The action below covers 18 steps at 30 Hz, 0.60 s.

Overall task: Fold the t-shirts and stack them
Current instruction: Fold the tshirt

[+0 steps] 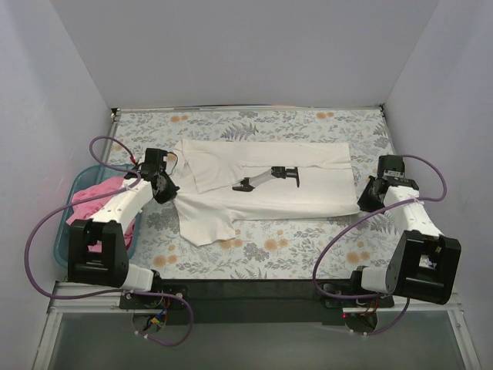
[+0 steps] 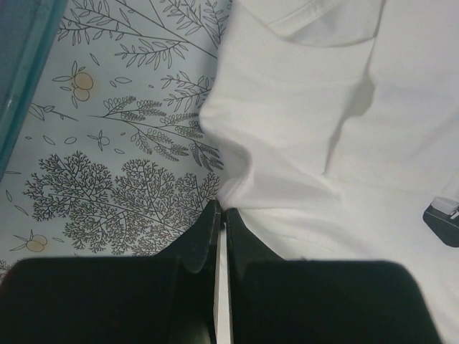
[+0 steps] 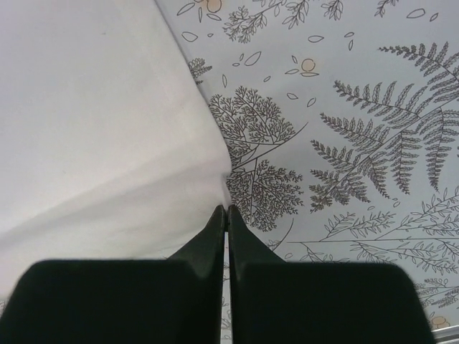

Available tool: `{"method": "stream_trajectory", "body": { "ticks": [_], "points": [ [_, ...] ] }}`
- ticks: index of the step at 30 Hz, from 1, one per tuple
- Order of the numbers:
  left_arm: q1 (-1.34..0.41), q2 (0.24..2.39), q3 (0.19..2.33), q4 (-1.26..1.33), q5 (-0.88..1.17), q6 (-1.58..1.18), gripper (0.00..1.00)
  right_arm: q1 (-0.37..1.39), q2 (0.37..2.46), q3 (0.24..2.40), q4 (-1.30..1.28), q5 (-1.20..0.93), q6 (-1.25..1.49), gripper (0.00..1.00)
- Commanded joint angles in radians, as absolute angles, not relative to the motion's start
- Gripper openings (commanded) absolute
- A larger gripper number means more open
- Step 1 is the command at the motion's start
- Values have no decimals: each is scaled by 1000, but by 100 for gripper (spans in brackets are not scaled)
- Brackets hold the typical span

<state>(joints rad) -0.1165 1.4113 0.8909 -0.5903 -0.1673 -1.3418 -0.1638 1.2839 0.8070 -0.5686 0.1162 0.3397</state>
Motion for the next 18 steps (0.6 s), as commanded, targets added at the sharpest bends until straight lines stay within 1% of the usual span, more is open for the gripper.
{"method": "stream_trajectory", "body": {
  "ticks": [1, 18],
  "points": [
    [-100, 1428, 965, -617, -172, -1335, 0, -173, 1318, 885, -581, 109, 324, 1],
    [-37, 1635, 1158, -609, -124, -1319, 0, -179, 1540, 1123, -589, 64, 318, 1]
  ]
}}
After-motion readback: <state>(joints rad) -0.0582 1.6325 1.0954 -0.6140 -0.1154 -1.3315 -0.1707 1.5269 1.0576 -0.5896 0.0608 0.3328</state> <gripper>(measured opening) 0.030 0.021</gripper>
